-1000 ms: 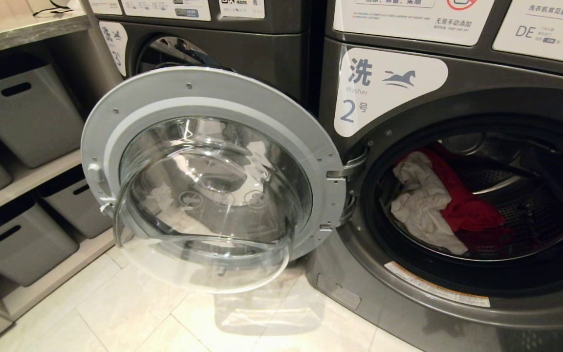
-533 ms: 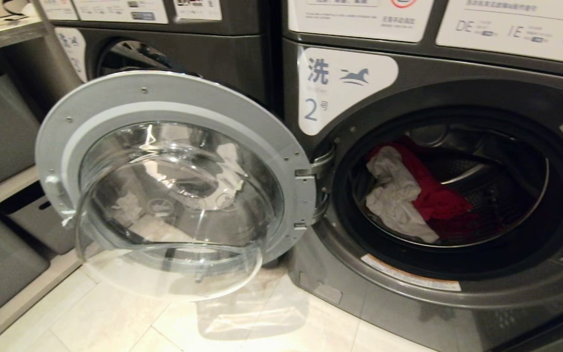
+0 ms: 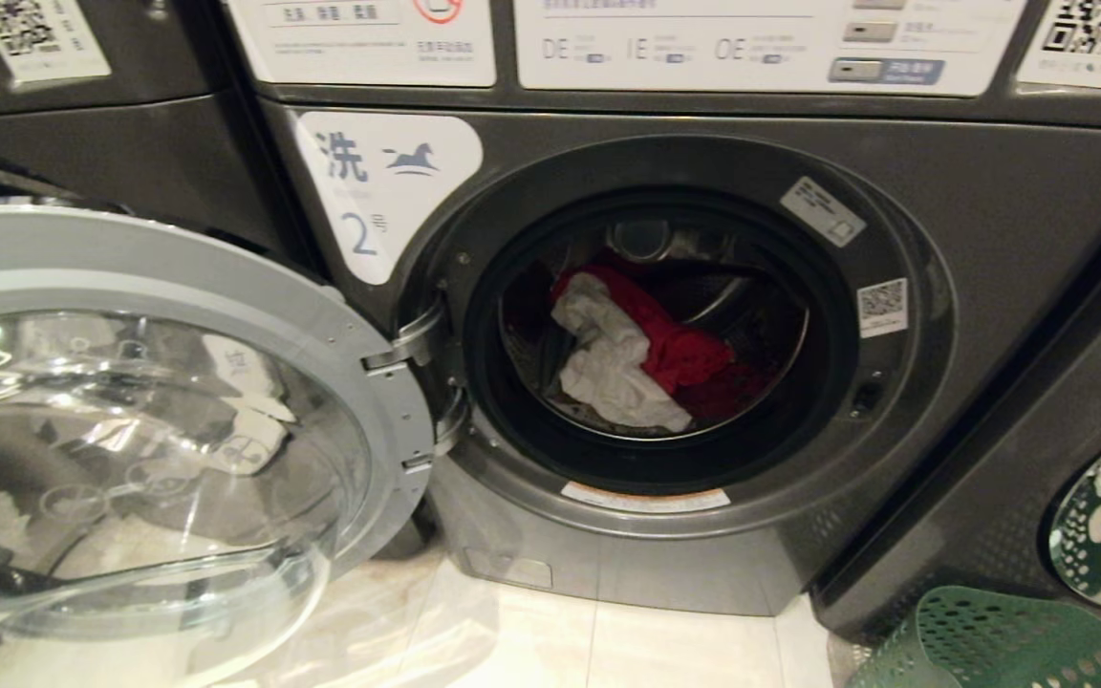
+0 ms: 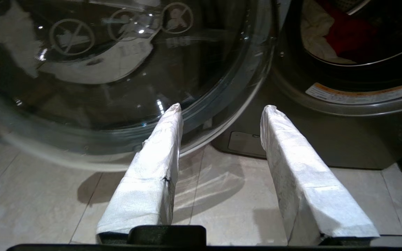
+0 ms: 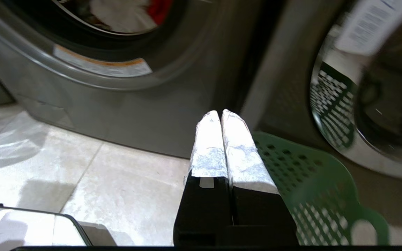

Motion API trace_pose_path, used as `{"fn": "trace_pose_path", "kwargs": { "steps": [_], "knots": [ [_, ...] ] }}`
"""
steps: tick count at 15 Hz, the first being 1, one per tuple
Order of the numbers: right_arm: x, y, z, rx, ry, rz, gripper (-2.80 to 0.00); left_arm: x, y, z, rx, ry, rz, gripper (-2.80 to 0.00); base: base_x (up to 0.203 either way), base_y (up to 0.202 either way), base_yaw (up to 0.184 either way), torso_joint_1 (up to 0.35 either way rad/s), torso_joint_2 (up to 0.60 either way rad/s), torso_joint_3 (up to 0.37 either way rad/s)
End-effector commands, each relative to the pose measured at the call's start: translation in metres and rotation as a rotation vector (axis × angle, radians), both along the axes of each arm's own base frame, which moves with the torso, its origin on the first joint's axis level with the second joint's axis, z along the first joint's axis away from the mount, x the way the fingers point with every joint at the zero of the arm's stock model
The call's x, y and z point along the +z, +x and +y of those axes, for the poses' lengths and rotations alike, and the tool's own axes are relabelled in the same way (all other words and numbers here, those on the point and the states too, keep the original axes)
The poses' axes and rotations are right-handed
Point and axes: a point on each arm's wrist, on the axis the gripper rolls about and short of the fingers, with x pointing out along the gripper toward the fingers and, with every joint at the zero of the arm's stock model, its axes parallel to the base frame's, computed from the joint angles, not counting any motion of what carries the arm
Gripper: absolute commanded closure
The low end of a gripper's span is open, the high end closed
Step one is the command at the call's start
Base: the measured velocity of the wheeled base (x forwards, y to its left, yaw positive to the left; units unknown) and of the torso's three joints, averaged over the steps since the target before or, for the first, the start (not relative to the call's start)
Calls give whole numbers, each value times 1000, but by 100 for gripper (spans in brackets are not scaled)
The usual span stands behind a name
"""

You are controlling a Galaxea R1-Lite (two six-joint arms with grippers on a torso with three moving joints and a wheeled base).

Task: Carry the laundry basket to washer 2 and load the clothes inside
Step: Close the washing machine door with the left hand

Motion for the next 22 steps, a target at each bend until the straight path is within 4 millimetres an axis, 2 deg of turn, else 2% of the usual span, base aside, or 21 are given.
{"fn": "trace_pose_path", "kwargs": {
  "steps": [1, 4, 11, 22],
  "knots": [
    [-2, 1, 0, 1, -1, 10, 0, -2, 1, 0, 0, 0, 8, 0, 2, 5, -175, -2, 7, 7],
    [-2, 1, 0, 1, -1, 10, 0, -2, 1, 0, 0, 0, 9, 0, 0, 4, -116, 3, 4, 3],
    [-2, 1, 0, 1, -1, 10, 0, -2, 1, 0, 0, -6, 9, 0, -10, 0, 0, 2, 0, 0],
    [-2, 1, 0, 0, 1, 10, 0, -2, 1, 0, 0, -6, 9, 0, -192, 0, 2, 3, 2, 4]
  ]
}}
